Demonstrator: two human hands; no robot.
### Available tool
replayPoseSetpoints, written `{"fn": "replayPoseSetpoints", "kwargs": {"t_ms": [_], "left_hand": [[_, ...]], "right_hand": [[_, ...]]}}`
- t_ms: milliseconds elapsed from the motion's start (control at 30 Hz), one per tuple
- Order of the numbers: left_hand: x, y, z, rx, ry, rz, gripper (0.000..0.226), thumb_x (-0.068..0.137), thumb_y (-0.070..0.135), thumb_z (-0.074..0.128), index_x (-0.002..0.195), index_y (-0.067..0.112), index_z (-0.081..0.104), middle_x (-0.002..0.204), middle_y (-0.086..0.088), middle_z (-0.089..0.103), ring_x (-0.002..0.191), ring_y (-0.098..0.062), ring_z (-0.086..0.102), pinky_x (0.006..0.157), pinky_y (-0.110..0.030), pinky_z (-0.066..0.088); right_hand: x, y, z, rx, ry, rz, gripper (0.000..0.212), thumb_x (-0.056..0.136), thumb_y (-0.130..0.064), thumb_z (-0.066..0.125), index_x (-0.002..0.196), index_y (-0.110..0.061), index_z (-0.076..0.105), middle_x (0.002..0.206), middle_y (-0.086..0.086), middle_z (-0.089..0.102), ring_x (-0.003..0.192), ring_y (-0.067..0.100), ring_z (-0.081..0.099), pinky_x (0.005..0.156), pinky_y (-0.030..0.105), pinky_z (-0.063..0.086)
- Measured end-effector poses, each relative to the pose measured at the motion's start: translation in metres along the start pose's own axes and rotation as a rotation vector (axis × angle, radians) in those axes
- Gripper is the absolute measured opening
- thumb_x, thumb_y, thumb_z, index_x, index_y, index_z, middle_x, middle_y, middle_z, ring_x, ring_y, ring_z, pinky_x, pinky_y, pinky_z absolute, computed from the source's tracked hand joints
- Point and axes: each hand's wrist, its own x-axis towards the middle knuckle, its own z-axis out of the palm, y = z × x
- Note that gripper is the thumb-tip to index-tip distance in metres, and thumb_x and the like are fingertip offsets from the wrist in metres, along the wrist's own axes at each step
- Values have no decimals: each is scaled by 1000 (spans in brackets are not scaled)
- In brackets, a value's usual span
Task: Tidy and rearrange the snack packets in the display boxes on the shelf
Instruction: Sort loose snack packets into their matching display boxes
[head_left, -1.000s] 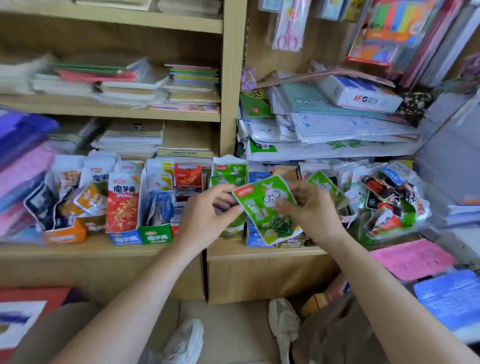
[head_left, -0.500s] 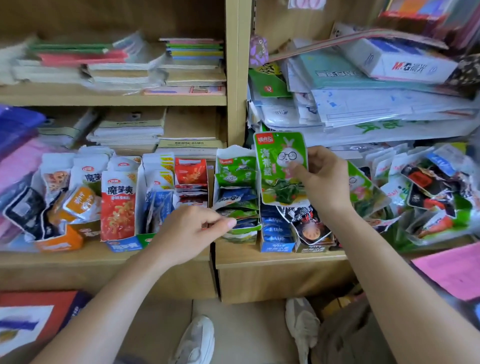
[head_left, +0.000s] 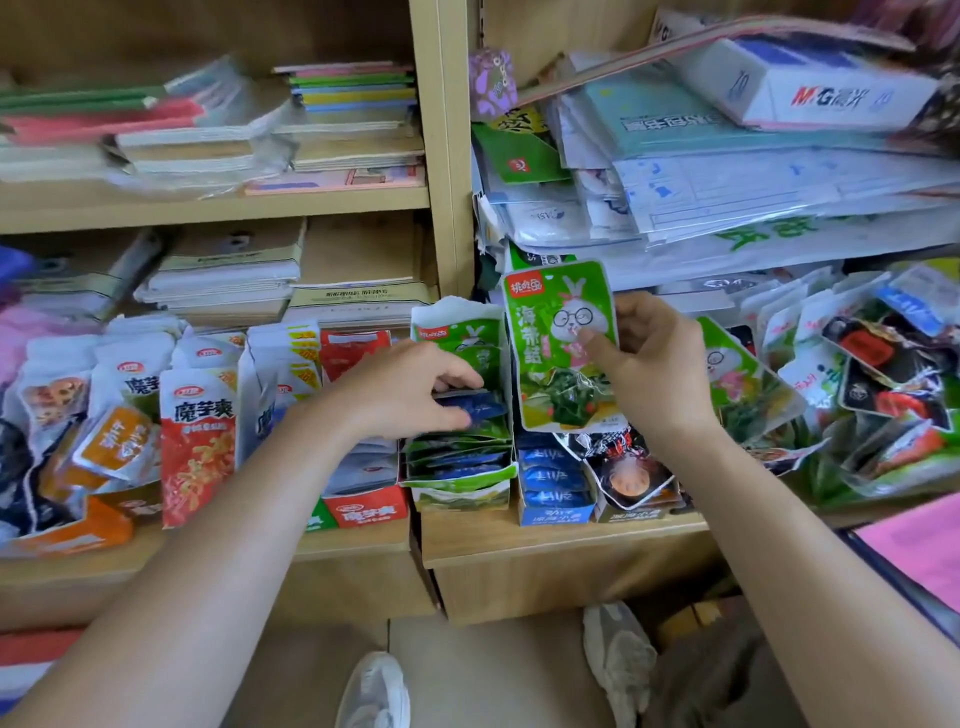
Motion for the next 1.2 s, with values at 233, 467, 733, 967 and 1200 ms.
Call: {"fn": "replayPoseSetpoints", "kwargs": {"t_ms": [233,467,733,967,1200], "left_hand": [[-1,-14,5,258,262,6,39,94,34,69,132,32,65,111,2,75,102,-22,68,77,-35,54],[-12,-21,12,210,454,77,6,88,28,76,92,25,80,70,5,73,68,-20,67,65,-40,56],[-38,-34,-1,-231,785,-104,4,86,23,78,90,22,78,73,7,73,66,-12,69,63,-36,58],[-77,-60,-10,-478,1020,-321,9,85,19,76,94,20,76,84,5,76,77,-18,74,71,-41,61],[-88,-54,4,128,991,-447,56,82,24,74,136,24,58,126,-5,62,115,-33,55,96,-44,42]], "right_hand": [[6,5,-7,-20,90,26,15,88,-16,74,101,-12,69,89,-1,75,80,16,72,76,45,60],[2,4,-9,-35,59,41,14,88,-15,73,102,-12,69,89,-3,74,78,11,72,74,37,61],[-2,2,-8,-45,33,37,14,88,-17,74,100,-14,69,87,-3,74,79,14,71,73,35,60],[-8,-3,2,-15,21,38,11,87,-16,74,97,-15,69,87,-1,74,79,17,71,75,41,60],[-13,-7,19,-4,-12,15,11,87,-14,74,98,-14,69,89,-1,74,82,18,71,79,46,59]]}}
